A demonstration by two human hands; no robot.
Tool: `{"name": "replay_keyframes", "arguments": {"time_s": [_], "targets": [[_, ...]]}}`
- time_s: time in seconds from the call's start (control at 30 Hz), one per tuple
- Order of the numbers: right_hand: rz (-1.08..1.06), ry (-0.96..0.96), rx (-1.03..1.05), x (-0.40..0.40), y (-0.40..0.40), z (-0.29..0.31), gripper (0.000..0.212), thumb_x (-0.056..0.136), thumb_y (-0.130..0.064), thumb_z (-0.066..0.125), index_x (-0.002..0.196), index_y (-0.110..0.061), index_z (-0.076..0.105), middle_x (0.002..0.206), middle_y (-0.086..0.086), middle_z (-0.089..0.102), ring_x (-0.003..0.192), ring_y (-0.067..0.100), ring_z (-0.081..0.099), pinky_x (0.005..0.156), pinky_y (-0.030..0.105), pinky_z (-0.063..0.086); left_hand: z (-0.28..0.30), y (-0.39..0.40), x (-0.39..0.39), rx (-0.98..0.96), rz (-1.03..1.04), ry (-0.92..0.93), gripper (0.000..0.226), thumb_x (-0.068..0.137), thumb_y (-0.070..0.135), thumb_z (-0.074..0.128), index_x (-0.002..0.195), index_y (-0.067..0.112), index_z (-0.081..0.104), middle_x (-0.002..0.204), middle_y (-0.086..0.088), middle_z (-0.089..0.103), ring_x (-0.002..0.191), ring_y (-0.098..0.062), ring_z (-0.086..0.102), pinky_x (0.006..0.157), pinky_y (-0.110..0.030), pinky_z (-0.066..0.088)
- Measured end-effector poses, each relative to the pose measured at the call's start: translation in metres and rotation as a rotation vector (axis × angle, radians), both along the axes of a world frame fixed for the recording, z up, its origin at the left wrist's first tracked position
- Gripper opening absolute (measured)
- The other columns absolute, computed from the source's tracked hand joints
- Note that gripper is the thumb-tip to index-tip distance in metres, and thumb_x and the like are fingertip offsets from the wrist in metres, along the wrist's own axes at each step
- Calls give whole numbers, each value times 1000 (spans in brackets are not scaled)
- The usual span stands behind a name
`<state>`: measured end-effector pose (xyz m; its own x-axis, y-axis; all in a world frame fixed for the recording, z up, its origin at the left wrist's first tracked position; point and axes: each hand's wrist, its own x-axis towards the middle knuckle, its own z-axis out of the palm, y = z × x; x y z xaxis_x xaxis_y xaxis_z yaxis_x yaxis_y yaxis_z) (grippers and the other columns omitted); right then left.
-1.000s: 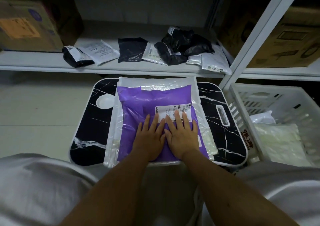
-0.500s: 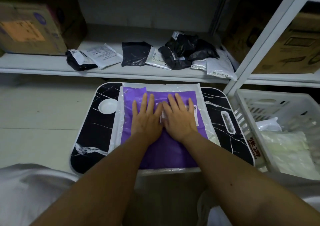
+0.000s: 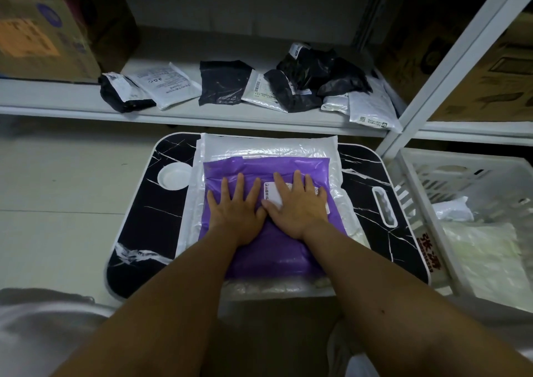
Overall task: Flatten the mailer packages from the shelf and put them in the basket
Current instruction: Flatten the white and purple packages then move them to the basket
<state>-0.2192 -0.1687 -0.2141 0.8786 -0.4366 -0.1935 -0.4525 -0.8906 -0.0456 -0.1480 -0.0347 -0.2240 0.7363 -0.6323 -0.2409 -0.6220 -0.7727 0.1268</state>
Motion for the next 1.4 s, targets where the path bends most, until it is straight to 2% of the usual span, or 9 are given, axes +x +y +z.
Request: {"name": "replay_keyframes", "arguments": {"time_s": [0.17, 0.33, 0.43, 0.5, 0.6, 0.93, 1.17, 1.27, 1.4], "targets": [[-100, -85, 9, 7, -4, 1, 72, 94, -66, 25, 146, -16, 34, 152, 7, 35, 138, 28, 30, 109, 53, 26, 3, -6, 5, -8, 99, 30, 71, 96, 60, 13, 154, 20, 2, 162, -5, 1, 147, -33, 4, 115, -56, 12], [-216, -229, -96, 16, -8, 11, 45, 99, -44, 33, 128, -15, 52, 132, 10, 46, 124, 29, 38, 102, 46, 32, 32, -23, 12, -58, 219, -191, 46, 97, 37, 35, 134, 11, 46, 136, -14, 43, 124, -31, 40, 100, -44, 36], [-5, -264, -135, 25, -7, 12, 43, 101, -38, 33, 142, -27, 38, 155, 5, 27, 144, 27, 18, 113, 51, 18, 30, -35, 12, -112, 4, -325, 48, 98, 32, 36, 142, 14, 34, 149, -14, 29, 137, -32, 26, 108, -45, 28], [85, -149, -61, 28, -9, 8, 48, 103, -44, 23, 150, -35, 23, 163, 0, 8, 149, 26, 0, 116, 58, 5, 19, -36, 14, -51, -83, -237, 58, 100, 41, 28, 153, 21, 12, 161, -7, 5, 147, -32, 0, 116, -54, 10], [17, -12, 21, 28, -17, -1, 54, 100, -55, 15, 152, -43, 8, 164, -1, -2, 148, 33, -9, 114, 63, 0, 4, -29, 20, 7, -1, -76, 56, 100, 51, 15, 151, 39, -4, 161, 2, -8, 146, -35, -11, 112, -64, 0], [-281, 31, 141, 30, -17, -4, 73, 86, -78, 19, 151, -46, 8, 162, 11, -3, 148, 38, -5, 111, 67, 1, -1, -22, 24, -3, 244, 85, 78, 87, 76, 13, 151, 36, -6, 161, -5, -13, 147, -33, -12, 111, -64, -1], [-363, -216, 264, 25, -31, -3, 57, 101, -41, 34, 148, -11, 28, 152, 13, 31, 140, 29, 28, 115, 54, 20, 7, -11, 23, -58, 250, 64, 68, 99, 54, 19, 153, 20, -4, 162, -7, -1, 149, -25, -3, 115, -59, 1], [-306, -256, 182, 14, -24, 10, 55, 98, -26, 42, 150, -14, 26, 152, 11, 28, 141, 28, 26, 116, 53, 17, 19, -12, 11, -48, 223, -26, 63, 101, 40, 29, 153, 15, 5, 161, -9, 3, 148, -28, -3, 115, -59, 3], [-165, -201, 53, -3, 10, 25, 47, 98, -30, 39, 145, -26, 32, 157, 9, 21, 147, 27, 12, 114, 62, 10, 32, -19, -22, -48, 108, -61, 57, 101, 37, 27, 152, 22, 10, 161, -7, 0, 148, -29, -6, 113, -62, 2]]}}
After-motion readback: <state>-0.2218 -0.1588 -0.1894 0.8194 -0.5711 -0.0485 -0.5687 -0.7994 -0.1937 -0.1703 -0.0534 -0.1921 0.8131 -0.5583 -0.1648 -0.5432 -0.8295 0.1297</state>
